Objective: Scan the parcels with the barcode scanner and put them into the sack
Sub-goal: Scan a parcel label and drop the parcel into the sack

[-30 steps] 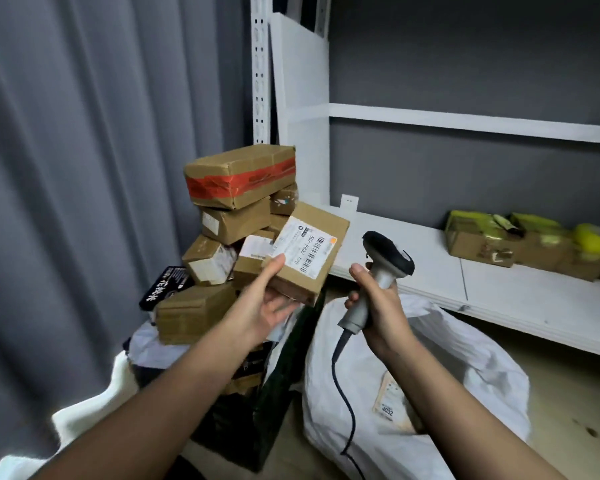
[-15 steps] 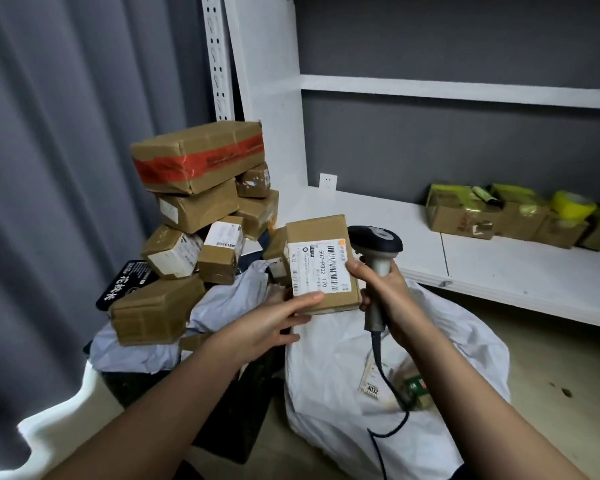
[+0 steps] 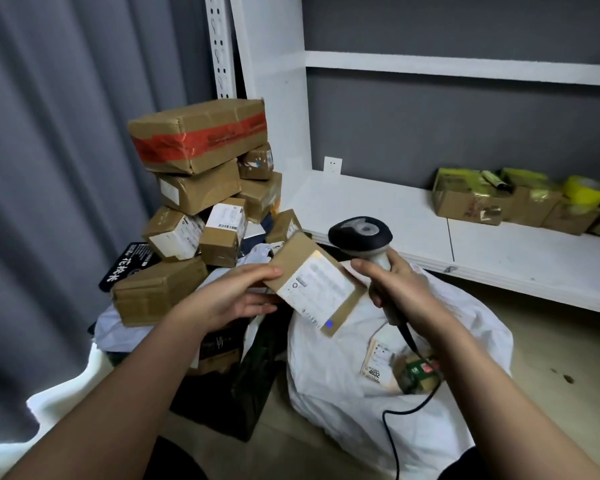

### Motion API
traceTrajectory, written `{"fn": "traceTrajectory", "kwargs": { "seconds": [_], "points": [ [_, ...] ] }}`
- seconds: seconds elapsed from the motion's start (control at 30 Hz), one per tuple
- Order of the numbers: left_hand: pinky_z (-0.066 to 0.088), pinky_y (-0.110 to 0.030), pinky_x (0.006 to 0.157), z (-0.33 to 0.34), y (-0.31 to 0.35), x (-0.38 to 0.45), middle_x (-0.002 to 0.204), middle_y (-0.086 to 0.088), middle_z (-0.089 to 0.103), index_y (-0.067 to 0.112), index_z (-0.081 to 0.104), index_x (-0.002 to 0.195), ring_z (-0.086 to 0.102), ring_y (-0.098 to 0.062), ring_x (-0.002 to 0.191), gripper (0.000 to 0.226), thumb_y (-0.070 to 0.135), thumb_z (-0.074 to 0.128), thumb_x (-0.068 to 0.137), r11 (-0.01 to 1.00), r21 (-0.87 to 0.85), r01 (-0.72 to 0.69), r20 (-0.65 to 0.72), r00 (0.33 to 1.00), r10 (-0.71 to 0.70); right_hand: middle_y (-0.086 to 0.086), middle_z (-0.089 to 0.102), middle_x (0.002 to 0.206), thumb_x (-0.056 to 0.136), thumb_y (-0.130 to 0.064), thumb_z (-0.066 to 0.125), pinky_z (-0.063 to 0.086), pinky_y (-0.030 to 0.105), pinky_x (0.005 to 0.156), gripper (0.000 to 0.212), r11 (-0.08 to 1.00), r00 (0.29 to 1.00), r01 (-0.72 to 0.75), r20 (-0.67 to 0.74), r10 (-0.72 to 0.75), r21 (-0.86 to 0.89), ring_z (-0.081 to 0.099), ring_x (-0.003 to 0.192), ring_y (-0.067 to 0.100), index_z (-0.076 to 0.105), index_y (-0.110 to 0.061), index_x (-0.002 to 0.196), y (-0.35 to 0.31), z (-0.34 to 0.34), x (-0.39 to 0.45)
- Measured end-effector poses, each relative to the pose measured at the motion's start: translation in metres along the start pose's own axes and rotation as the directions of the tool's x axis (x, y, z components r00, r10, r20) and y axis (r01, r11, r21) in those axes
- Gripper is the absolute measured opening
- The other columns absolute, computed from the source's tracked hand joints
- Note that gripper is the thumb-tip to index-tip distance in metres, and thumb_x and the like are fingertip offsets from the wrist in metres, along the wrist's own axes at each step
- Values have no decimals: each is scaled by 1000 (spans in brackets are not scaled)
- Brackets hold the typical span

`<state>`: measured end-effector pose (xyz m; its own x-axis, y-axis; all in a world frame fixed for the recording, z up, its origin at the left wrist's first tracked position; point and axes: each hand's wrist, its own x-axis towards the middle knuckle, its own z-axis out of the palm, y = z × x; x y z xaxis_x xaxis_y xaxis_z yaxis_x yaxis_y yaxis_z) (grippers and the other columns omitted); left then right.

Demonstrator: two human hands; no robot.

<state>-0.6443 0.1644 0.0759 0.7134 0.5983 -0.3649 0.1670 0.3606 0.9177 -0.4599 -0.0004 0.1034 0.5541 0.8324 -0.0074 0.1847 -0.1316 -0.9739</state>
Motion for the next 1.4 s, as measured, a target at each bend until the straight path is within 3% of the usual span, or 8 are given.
{"fn": "traceTrajectory", "kwargs": {
  "seconds": [0.13, 0.27, 0.37, 0.53, 0.63, 0.9, 1.4],
  "points": [
    [60, -29, 76, -5, -2, 2, 106, -14, 71, 9, 58, 115, 70, -25, 93, 31, 12, 67, 86, 975, -209, -76, -142, 989, 47, -1, 46, 52, 91, -22, 64, 21, 22, 41, 10, 990, 983, 66, -177, -43, 124, 35, 37, 12, 54, -24, 89, 5, 1, -1],
    [50, -33, 95, 4, -7, 6, 109, -14, 68, 9, 61, 106, 64, -27, 106, 17, 5, 62, 89, 892, -422, -162, -210, 975, 78, 7, 43, 57, 92, -19, 62, 25, 24, 43, 17, 960, 995, 23, -104, 6, 278, 32, 40, 16, 47, -13, 87, 8, 6, -8],
    [47, -32, 98, 11, -9, 13, 107, -14, 68, 8, 60, 106, 64, -25, 103, 16, 3, 60, 91, 845, -497, -198, -241, 967, 84, 3, 40, 50, 94, -19, 60, 24, 17, 41, 23, 953, 999, -23, -26, 32, 303, 30, 38, 15, 45, -10, 80, 6, 14, -14],
    [43, -31, 102, 18, -7, 21, 113, -12, 66, 8, 57, 114, 64, -19, 98, 23, 2, 58, 92, 831, -492, -259, -266, 954, 139, -4, 37, 39, 96, -22, 57, 24, 13, 38, 36, 963, 996, -76, 69, 60, 260, 29, 34, 12, 38, -10, 68, -2, 24, -22],
    [44, -29, 99, 22, -7, 25, 117, -13, 65, 10, 59, 108, 64, -16, 96, 18, 2, 59, 91, 854, -446, -268, -272, 950, 156, -5, 36, 39, 96, -23, 56, 23, 12, 41, 38, 967, 995, -83, 81, 65, 241, 28, 33, 12, 37, -10, 66, -3, 25, -23],
    [44, -29, 100, 25, -7, 27, 121, -13, 64, 12, 60, 103, 60, -22, 114, 16, 2, 60, 91, 869, -414, -271, -291, 944, 156, -2, 38, 43, 96, -17, 57, 23, 12, 36, 35, 975, 998, -40, 59, 28, 218, 28, 33, 12, 38, -9, 68, -4, 25, -25],
    [46, -28, 95, 21, -12, 32, 123, -12, 64, 7, 55, 124, 62, -20, 109, 35, 4, 62, 90, 874, -407, -267, -298, 943, 149, -5, 37, 41, 96, -20, 56, 22, 12, 39, 34, 979, 997, -64, 59, 53, 193, 28, 34, 13, 38, -11, 69, -7, 23, -27]
  ]
}}
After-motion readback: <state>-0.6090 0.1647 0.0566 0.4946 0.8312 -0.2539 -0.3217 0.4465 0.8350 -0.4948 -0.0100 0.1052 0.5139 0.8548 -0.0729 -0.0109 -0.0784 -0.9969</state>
